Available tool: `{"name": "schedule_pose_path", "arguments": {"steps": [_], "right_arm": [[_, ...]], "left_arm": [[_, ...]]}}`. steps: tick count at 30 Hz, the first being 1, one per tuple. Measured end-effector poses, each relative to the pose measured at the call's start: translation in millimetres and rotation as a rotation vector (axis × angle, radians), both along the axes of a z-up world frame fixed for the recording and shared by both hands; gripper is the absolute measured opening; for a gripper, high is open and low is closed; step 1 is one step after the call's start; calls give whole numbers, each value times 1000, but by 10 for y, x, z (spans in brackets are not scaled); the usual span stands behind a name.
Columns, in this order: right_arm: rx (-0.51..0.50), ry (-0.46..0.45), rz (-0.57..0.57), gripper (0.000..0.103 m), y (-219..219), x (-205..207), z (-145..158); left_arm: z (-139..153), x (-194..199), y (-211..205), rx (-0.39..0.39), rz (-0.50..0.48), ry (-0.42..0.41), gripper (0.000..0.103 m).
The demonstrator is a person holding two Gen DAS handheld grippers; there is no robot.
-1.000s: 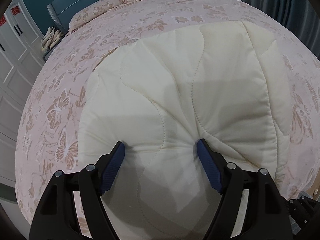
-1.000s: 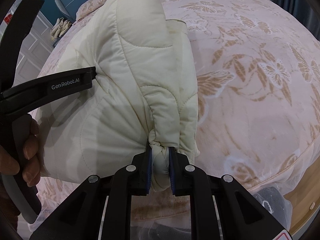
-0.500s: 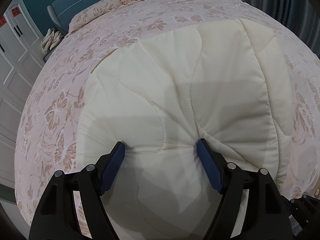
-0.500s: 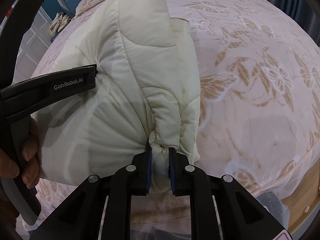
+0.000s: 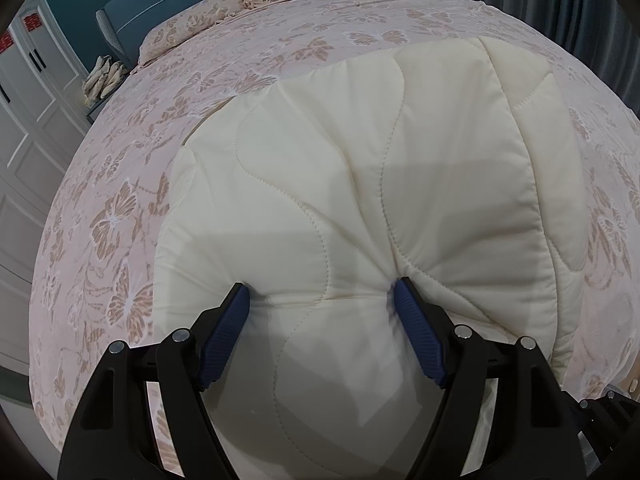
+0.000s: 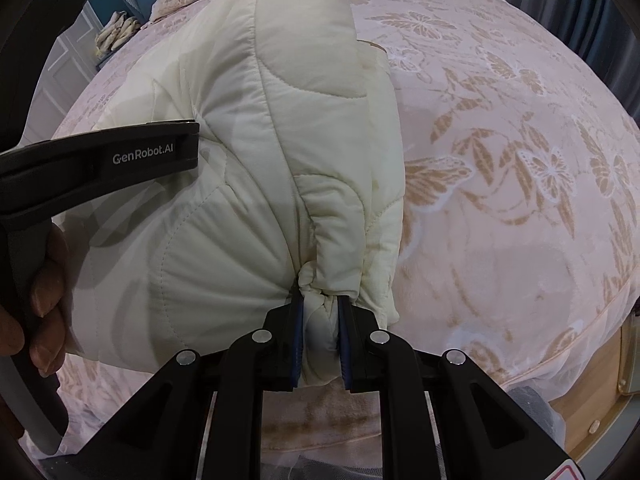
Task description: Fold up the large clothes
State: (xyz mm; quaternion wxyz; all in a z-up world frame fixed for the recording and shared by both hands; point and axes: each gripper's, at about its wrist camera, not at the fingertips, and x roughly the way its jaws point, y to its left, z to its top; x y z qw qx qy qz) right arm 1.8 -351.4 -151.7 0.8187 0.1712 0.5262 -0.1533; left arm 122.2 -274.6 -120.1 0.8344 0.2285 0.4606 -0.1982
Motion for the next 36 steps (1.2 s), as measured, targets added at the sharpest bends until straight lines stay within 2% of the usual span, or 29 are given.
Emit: {"name": "schedule_pose_path", "arguments": {"steps": [6,9,10,11,12,14,16,21,26,36], "right_arm": [[33,-28,-35,16,-5,-128,202],[59,-73,-64,23,-57,-266,411],[59,-91,-80,36,-83,-316,503],[40,-102,-96,56,-95,-351,573],[4,-124,-113,62,-113,-390,674],[-36,-150,-112,66,-156,-402,820],[-37,-153,-109,71,-192,-376,862],[42,-104,-78,72,-219,-162,647],[86,-83,-82,75,-208,-50,468],[207,-64,-106,78,-307,57,191]], "left_arm": [[178,13,137,-33,18,33,74],[334,-44,335,-55,42,42,78],[385,-75,410,-66,49,43,78],[430,-95,471,-73,56,40,79],[478,-121,554,-81,66,35,80],[546,-159,717,-100,90,32,88],[575,-180,929,-124,123,55,89],[500,-217,1358,-152,176,118,90],[381,-285,1562,-189,203,187,91],[104,-273,1481,-247,192,261,96]]}}
